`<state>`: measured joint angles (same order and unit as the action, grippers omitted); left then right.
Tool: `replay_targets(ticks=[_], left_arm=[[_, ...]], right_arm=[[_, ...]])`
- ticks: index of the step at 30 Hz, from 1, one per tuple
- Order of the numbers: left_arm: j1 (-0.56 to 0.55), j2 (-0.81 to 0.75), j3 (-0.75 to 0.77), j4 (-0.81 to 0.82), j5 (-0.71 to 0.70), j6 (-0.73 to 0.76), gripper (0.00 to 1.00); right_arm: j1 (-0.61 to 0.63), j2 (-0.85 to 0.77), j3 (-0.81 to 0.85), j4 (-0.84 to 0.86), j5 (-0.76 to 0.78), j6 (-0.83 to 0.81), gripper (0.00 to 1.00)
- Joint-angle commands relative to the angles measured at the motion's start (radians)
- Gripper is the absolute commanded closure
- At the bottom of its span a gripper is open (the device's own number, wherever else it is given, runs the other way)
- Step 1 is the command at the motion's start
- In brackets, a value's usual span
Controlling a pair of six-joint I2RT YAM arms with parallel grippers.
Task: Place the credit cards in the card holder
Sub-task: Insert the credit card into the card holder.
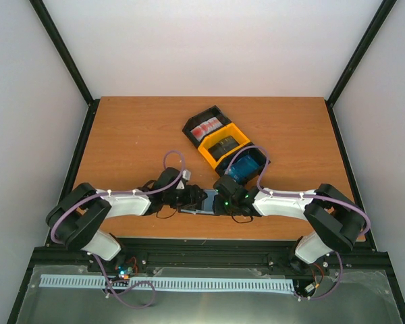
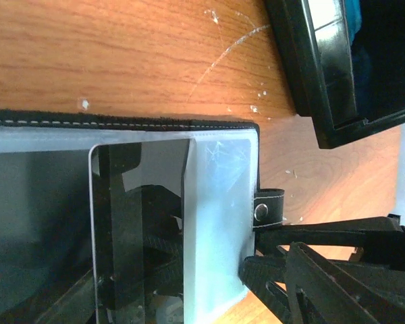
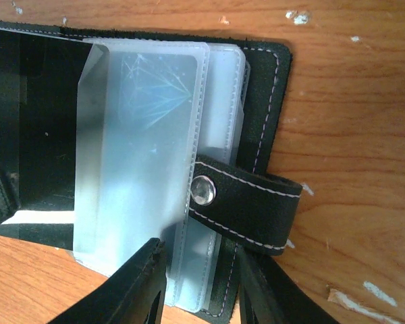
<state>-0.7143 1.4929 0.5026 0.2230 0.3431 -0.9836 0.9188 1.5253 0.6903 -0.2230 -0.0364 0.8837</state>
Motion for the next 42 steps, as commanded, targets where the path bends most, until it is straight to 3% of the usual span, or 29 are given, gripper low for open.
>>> replay_targets(ticks=[1,6,15,21,24,26,36,42], left_arm=[[-0.003,0.037,0.020,-0.220,-0.095,0.052,0.33],[-0.011,0.045,0.016,-0.225,-0.075,0.061,0.33],[-0.015,0.031,0.070,-0.328,-0.191,0.081,0.30],[-0.016,0.026,0.070,-0.321,-0.201,0.080,0.35],[-0.015,0.021,0.059,-0.305,-0.184,0.080,0.49],[-0.016,0.022,0.052,-0.304,-0.181,0.080,0.52],[-0.022,0.036,0.010,-0.160,-0.013,0.140,0.51],[-0.021,0.022,0.013,-0.159,0.011,0.142,0.49]], right_arm=[[0.007,0.042,-0.009,-0.023,0.003,0.009,0.68],[0.008,0.042,-0.008,-0.021,0.000,0.009,0.68],[0.008,0.048,-0.011,-0.013,-0.001,0.011,0.68],[0.008,0.052,-0.008,-0.009,-0.006,0.007,0.68],[0.008,0.050,-0.007,-0.010,-0.007,0.003,0.68],[0.008,0.049,-0.005,-0.010,-0.008,0.003,0.68],[0.008,0.049,-0.006,-0.007,-0.008,0.001,0.69],[0.008,0.050,-0.008,-0.006,-0.008,0.001,0.69]])
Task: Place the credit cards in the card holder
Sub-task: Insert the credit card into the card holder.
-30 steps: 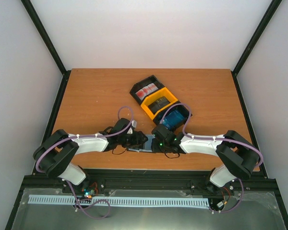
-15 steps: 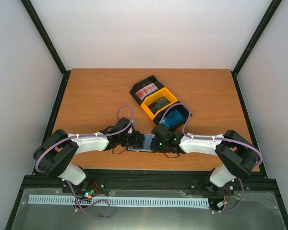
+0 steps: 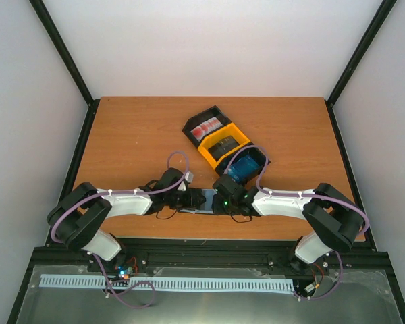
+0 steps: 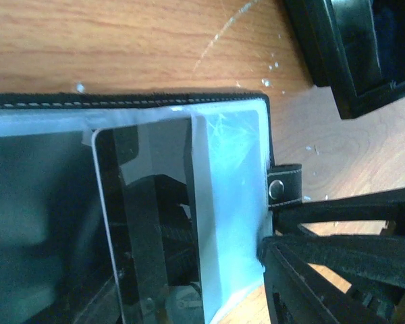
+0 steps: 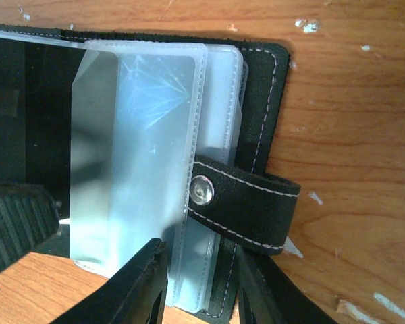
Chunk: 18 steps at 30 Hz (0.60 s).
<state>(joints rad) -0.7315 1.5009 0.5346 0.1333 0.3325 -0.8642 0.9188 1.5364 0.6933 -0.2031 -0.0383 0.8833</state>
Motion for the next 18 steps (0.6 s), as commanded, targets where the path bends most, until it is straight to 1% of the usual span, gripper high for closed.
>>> replay_targets(ticks=[1,4,7,11,14,18], left_arm=[[-0.004,0.009,-0.012,-0.101,-0.009,0.013,0.47],[-0.005,-0.008,0.017,-0.193,-0.105,0.002,0.40],[-0.005,-0.023,0.031,-0.236,-0.124,-0.006,0.36],[-0.007,-0.039,0.048,-0.285,-0.144,-0.025,0.34],[-0.009,-0.052,0.063,-0.365,-0.173,-0.034,0.32],[-0.009,-0.074,0.074,-0.412,-0.212,-0.036,0.32]], right_arm=[[0.008,0.038,-0.012,-0.025,-0.006,0.002,0.69],[0.008,0.033,-0.015,-0.025,-0.005,0.002,0.69],[0.008,0.031,-0.018,-0.025,-0.004,0.003,0.69],[0.008,0.029,-0.020,-0.024,-0.003,0.002,0.69],[0.008,0.030,-0.019,-0.022,-0.004,0.003,0.69],[0.008,0.034,-0.020,-0.019,-0.004,0.002,0.69]])
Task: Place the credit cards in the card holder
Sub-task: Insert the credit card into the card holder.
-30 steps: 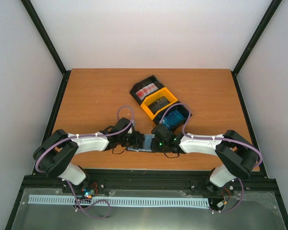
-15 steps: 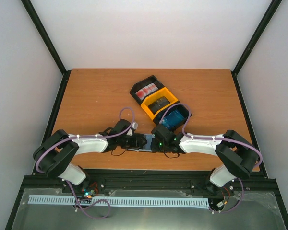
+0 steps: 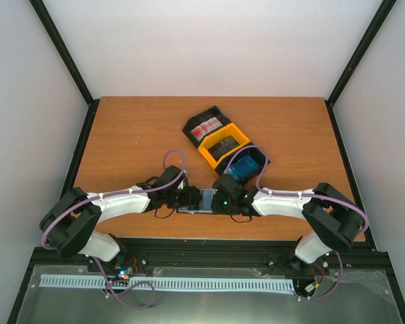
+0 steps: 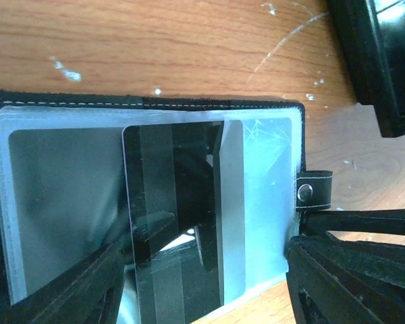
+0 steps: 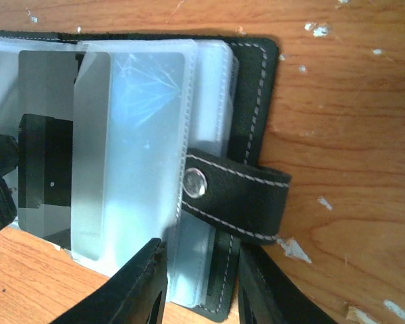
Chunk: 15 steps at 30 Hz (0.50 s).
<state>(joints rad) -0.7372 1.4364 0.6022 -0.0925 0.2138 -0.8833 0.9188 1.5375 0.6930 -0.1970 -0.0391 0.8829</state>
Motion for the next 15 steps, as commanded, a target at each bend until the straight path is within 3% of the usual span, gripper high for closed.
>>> replay_targets(ticks=[1,10,15], left_arm=[[-0.002,-0.013,0.006,-0.183,-0.095,-0.016,0.32],[-0.003,0.057,0.026,-0.128,-0.085,0.017,0.52],[-0.003,0.057,0.004,-0.057,-0.011,0.048,0.56]], right_arm=[[0.008,0.035,-0.019,-0.025,-0.004,0.002,0.69],[0.008,0.041,-0.019,-0.022,-0.005,0.003,0.69],[0.008,0.043,-0.019,-0.019,-0.008,0.002,0.69]])
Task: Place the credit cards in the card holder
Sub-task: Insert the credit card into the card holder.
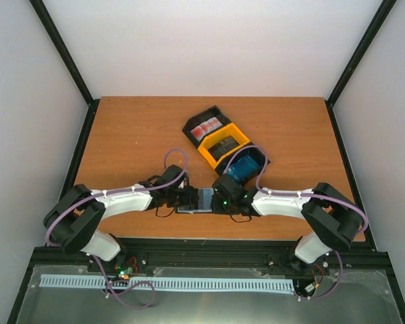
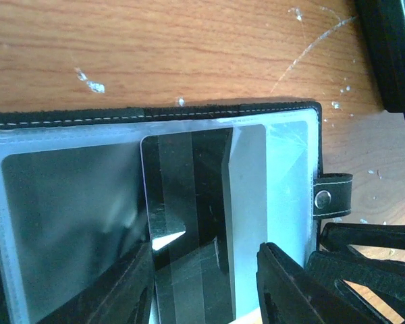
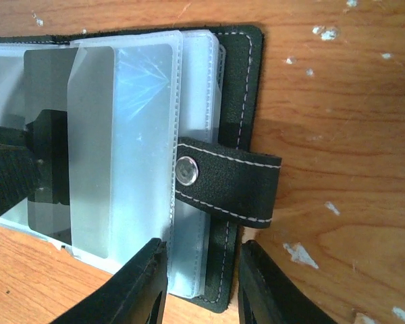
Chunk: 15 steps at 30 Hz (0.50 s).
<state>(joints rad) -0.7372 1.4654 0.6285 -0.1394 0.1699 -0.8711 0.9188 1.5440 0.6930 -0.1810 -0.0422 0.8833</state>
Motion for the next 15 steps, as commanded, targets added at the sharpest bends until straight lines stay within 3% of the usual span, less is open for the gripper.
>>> replay_targets(ticks=[1,15], left_arm=[[-0.004,0.027,-0.027,0.016,0.055,0.046,0.56],[-0.004,0.070,-0.032,0.139,0.183,0.085,0.55]], right_arm=[[0.008,0.037,-0.017,-0.036,-0.005,0.001,0.69],[0.008,0.045,-0.013,-0.026,-0.011,-0.001,0.71]])
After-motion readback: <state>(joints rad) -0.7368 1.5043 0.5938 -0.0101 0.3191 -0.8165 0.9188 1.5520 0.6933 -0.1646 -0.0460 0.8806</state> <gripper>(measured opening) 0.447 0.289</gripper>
